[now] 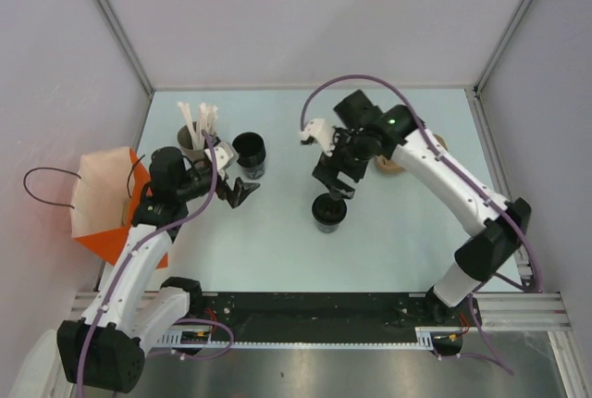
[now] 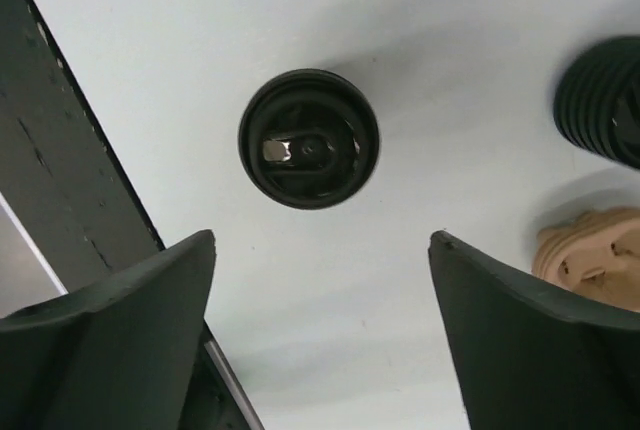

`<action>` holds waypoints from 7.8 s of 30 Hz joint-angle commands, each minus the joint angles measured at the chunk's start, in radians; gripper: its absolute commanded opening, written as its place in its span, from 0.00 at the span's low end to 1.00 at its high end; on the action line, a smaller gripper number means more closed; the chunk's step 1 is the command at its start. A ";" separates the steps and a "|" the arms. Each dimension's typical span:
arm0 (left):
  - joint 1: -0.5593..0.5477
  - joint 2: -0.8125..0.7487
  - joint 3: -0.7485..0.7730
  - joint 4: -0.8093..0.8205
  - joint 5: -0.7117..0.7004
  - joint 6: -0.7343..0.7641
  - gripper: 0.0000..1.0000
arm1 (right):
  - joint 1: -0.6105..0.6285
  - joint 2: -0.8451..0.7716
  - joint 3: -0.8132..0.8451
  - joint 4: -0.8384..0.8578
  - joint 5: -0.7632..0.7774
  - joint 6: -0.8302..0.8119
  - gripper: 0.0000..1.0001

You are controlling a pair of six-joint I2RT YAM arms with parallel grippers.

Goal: Pack the takeout coffee

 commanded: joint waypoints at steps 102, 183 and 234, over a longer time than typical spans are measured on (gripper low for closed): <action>-0.478 0.725 0.394 -0.071 -0.111 -0.239 1.00 | -0.352 -0.124 -0.686 0.679 -0.608 0.255 0.86; -0.477 0.941 0.433 -0.203 -0.319 -0.197 0.85 | -0.255 -0.003 -0.686 0.763 -0.408 0.350 0.56; -0.464 0.755 0.398 -0.178 -0.171 -0.162 0.88 | -0.254 -0.110 -0.668 0.711 -0.460 0.324 0.72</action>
